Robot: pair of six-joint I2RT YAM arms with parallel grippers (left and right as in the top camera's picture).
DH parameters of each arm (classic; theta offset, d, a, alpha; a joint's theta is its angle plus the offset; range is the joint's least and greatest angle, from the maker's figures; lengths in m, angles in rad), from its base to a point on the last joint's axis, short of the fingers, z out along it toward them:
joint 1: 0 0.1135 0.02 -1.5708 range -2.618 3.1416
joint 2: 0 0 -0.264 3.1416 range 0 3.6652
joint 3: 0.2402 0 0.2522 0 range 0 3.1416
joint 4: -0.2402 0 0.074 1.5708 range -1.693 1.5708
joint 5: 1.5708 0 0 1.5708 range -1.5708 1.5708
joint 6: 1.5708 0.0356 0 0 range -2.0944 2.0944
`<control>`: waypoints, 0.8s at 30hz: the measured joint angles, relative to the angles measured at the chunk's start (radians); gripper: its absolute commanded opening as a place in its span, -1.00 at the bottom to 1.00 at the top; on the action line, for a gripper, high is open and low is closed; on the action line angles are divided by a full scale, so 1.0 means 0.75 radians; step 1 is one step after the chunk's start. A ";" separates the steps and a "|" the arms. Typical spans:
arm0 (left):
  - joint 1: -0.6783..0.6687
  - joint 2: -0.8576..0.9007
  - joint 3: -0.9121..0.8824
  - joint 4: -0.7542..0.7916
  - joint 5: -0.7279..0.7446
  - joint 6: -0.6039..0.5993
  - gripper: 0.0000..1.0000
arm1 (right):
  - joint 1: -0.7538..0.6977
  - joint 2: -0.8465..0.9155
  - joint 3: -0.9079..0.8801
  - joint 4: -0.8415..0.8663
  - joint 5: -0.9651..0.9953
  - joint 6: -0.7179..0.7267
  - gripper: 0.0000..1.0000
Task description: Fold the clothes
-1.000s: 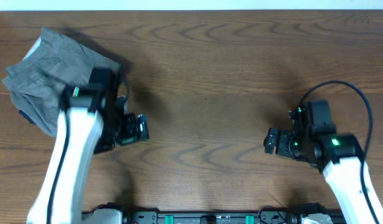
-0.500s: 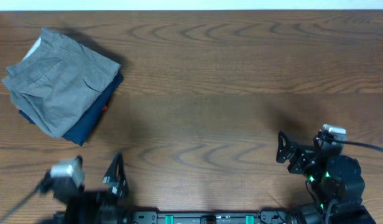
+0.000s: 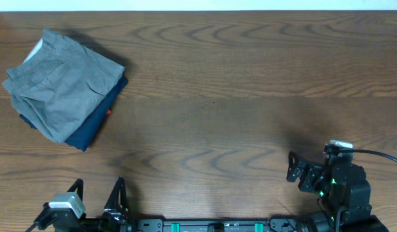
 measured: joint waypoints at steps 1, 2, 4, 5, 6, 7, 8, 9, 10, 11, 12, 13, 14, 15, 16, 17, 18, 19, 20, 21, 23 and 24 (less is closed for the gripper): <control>0.000 0.000 0.000 -0.020 0.000 0.000 0.96 | 0.000 0.000 0.000 -0.018 0.000 0.000 0.98; 0.000 0.000 0.000 -0.038 0.000 0.000 0.96 | 0.000 0.000 0.000 -0.034 0.001 0.001 0.99; 0.000 0.000 -0.001 -0.079 -0.003 -0.001 0.96 | 0.000 -0.006 -0.001 -0.064 0.001 0.001 0.98; 0.000 0.000 0.000 -0.100 -0.004 -0.001 0.96 | 0.000 -0.018 -0.002 -0.082 0.001 0.001 0.99; 0.000 0.000 -0.001 -0.127 -0.003 -0.004 0.96 | -0.001 -0.036 -0.002 -0.103 0.001 0.000 0.98; 0.000 0.000 0.000 -0.154 -0.003 -0.004 0.96 | -0.004 -0.061 -0.003 -0.124 0.001 0.000 0.98; 0.000 0.000 0.000 -0.182 -0.004 -0.005 0.96 | -0.014 -0.090 -0.004 -0.136 -0.001 0.000 0.98; 0.000 0.000 0.000 -0.209 -0.004 -0.005 0.96 | -0.033 -0.122 -0.007 -0.138 0.001 0.000 0.99; 0.000 0.000 -0.001 -0.230 -0.003 -0.005 0.96 | -0.048 -0.147 -0.010 -0.133 0.001 -0.001 0.99; 0.000 0.000 -0.001 -0.250 -0.003 -0.009 0.95 | -0.070 -0.180 -0.017 -0.117 0.000 -0.004 0.98; 0.000 0.000 -0.001 -0.257 -0.003 -0.010 0.95 | -0.088 -0.213 -0.027 -0.093 -0.001 -0.013 0.99; 0.000 0.000 -0.001 -0.258 -0.003 -0.010 0.96 | -0.106 -0.254 -0.045 -0.049 -0.002 -0.034 0.99; 0.000 0.000 -0.001 -0.258 -0.003 -0.010 0.96 | -0.119 -0.286 -0.063 -0.009 -0.006 -0.051 0.98; 0.000 0.000 -0.001 -0.258 -0.003 -0.010 0.96 | -0.134 -0.332 -0.093 0.049 -0.012 -0.084 0.99; 0.000 0.000 -0.001 -0.258 -0.003 -0.010 0.95 | -0.147 -0.378 -0.126 0.117 -0.018 -0.117 0.98; 0.000 0.000 -0.001 -0.258 -0.003 -0.010 0.96 | -0.157 -0.406 -0.149 0.155 -0.026 -0.141 0.98; 0.000 0.000 -0.001 -0.258 -0.003 -0.010 0.96 | -0.167 -0.426 -0.176 0.207 -0.030 -0.165 0.98; 0.000 0.000 -0.001 -0.260 -0.003 -0.010 0.96 | -0.170 -0.434 -0.207 0.273 -0.034 -0.191 0.98; 0.000 0.000 -0.001 -0.259 -0.003 -0.010 0.96 | -0.172 -0.434 -0.228 0.325 -0.038 -0.210 0.99; 0.000 0.002 -0.001 -0.259 -0.003 -0.010 0.96 | -0.178 -0.434 -0.268 0.410 -0.046 -0.238 0.98; 0.000 0.002 -0.001 -0.261 -0.003 -0.010 0.96 | -0.182 -0.434 -0.339 0.557 -0.047 -0.289 0.99; 0.000 0.002 -0.001 -0.261 -0.003 -0.010 0.96 | -0.182 -0.434 -0.383 0.650 -0.050 -0.318 0.99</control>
